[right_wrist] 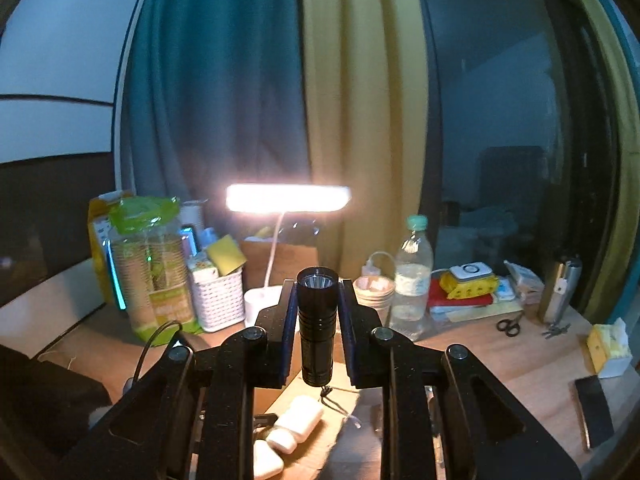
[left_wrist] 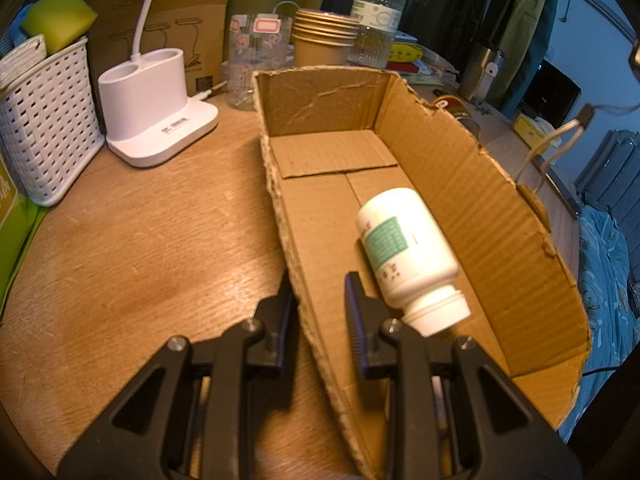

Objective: Organize rigid objects
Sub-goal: 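Carry the flashlight over the box and open the right gripper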

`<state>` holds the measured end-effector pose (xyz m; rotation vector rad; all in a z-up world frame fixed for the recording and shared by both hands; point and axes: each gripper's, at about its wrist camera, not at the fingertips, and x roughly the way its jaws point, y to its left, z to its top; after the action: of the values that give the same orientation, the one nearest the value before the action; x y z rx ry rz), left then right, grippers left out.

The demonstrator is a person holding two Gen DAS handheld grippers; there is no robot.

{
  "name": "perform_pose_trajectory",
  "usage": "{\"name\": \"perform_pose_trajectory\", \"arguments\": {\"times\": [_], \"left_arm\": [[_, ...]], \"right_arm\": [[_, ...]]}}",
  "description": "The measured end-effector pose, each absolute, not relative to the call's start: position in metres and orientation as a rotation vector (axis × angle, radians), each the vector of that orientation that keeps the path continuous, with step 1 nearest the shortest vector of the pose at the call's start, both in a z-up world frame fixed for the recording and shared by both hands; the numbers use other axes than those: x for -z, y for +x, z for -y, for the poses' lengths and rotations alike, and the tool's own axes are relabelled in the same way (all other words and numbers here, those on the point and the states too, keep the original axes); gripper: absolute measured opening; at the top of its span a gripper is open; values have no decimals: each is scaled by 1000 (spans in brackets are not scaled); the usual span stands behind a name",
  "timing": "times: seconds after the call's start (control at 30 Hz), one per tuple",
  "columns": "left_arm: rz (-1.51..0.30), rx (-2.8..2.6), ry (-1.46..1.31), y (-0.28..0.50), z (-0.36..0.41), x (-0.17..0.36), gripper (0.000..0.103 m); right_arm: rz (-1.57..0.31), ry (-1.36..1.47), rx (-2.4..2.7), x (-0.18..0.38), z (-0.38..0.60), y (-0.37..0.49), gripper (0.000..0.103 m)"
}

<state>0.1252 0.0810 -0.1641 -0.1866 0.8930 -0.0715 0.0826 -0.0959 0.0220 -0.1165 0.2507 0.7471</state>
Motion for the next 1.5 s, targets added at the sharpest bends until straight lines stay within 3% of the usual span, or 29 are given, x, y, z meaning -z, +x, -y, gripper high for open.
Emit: {"name": "perform_pose_trajectory", "arguments": {"times": [0.6,1.5], "left_arm": [[-893,72,-187,125,-81,164,26],[-893,72,-187,125,-82,164,26]], "right_arm": [[-566,-205,-724,75,64,124,22],[-623,-282,-653,99,52,137,23]]}}
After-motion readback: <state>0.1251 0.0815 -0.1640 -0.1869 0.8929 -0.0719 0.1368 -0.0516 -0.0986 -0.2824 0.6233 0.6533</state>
